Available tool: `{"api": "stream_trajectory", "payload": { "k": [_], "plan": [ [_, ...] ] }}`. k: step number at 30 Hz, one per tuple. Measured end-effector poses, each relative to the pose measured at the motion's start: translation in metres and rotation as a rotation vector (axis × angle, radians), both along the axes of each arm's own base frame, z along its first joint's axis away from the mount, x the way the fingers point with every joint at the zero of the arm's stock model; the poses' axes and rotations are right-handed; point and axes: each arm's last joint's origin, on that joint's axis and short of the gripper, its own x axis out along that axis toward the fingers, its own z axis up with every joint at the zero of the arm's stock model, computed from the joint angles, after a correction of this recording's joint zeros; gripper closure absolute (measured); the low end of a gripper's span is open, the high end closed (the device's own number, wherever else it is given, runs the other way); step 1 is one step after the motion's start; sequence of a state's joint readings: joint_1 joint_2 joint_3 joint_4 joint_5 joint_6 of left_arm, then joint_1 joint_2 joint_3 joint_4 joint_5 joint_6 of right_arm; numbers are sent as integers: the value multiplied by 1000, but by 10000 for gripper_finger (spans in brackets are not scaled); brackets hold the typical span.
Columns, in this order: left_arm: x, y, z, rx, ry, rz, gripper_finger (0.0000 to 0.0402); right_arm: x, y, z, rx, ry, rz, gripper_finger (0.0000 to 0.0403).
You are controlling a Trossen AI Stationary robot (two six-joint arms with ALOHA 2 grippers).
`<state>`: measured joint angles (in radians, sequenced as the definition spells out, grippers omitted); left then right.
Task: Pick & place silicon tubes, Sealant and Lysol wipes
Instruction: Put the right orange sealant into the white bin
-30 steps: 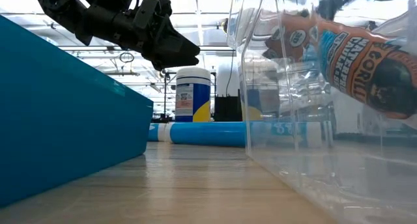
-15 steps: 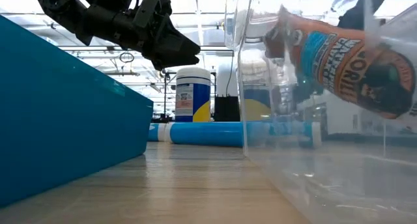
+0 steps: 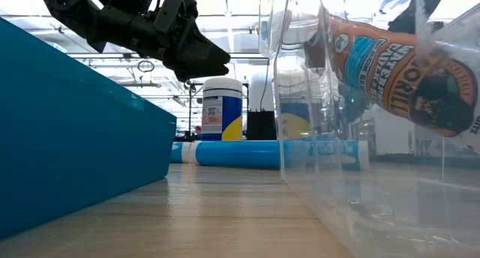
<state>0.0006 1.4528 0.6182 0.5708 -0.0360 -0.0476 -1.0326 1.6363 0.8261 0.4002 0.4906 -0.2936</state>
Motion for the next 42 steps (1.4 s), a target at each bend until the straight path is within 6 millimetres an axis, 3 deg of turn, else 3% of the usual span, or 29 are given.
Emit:
{"api": "stream_trajectory", "payload": {
  "k": [5, 13, 24, 33, 37, 42],
  "plan": [
    [0, 0, 0, 0, 0, 0, 172, 18, 4, -13, 61, 33, 197, 403],
    [0, 0, 0, -1, -1, 0, 172, 31, 6, -26, 189, -180, 428, 403],
    [0, 0, 0, -2, -1, 1, 172, 54, 24, -23, 290, -349, 790, 403],
    [0, 0, 0, -2, 0, 1, 172, 64, 43, -34, 433, -274, 851, 401],
    [0, 0, 0, -2, 0, 0, 172, 67, 48, -36, 452, -233, 854, 376],
    [0, 0, 0, -2, 0, 1, 172, 72, 54, -37, 471, -240, 868, 308]
  ]
}}
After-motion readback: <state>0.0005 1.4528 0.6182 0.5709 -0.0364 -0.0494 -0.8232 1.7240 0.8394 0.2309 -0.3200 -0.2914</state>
